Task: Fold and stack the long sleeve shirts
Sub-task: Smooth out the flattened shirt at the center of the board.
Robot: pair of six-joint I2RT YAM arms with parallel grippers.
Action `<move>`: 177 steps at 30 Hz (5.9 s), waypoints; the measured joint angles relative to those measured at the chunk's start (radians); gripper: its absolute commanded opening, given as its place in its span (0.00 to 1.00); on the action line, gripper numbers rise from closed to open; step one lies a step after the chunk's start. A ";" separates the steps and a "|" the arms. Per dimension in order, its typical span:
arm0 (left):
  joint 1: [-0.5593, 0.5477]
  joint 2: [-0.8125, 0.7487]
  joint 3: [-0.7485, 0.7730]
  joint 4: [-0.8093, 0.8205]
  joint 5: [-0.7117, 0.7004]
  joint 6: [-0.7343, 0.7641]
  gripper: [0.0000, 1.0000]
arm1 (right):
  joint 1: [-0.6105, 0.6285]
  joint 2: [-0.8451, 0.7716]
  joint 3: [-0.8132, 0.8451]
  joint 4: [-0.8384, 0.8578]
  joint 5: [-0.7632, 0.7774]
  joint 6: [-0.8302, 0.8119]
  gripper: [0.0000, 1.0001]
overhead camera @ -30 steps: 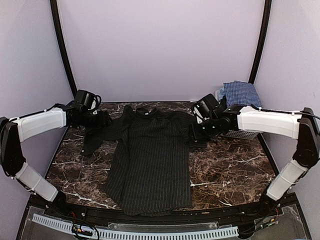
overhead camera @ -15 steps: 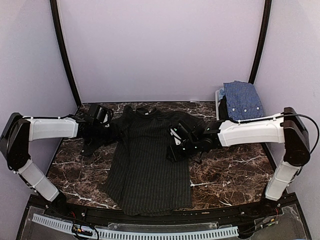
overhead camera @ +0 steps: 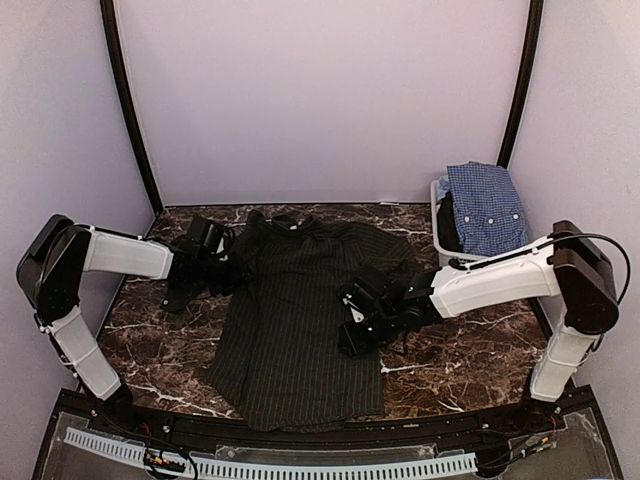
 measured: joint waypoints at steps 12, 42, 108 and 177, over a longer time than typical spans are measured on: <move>0.017 0.010 0.006 -0.036 -0.082 0.022 0.00 | 0.003 -0.039 -0.129 0.073 0.001 0.050 0.43; 0.281 0.153 0.244 -0.261 -0.071 0.237 0.07 | -0.085 -0.105 -0.225 0.126 0.033 0.050 0.40; -0.820 0.073 0.321 -0.962 -0.414 -0.222 0.11 | 0.223 -0.285 -0.349 0.059 0.085 0.042 0.60; -0.040 0.346 0.488 -0.323 -0.039 0.219 0.44 | -0.339 0.398 0.473 -0.004 0.053 -0.233 0.37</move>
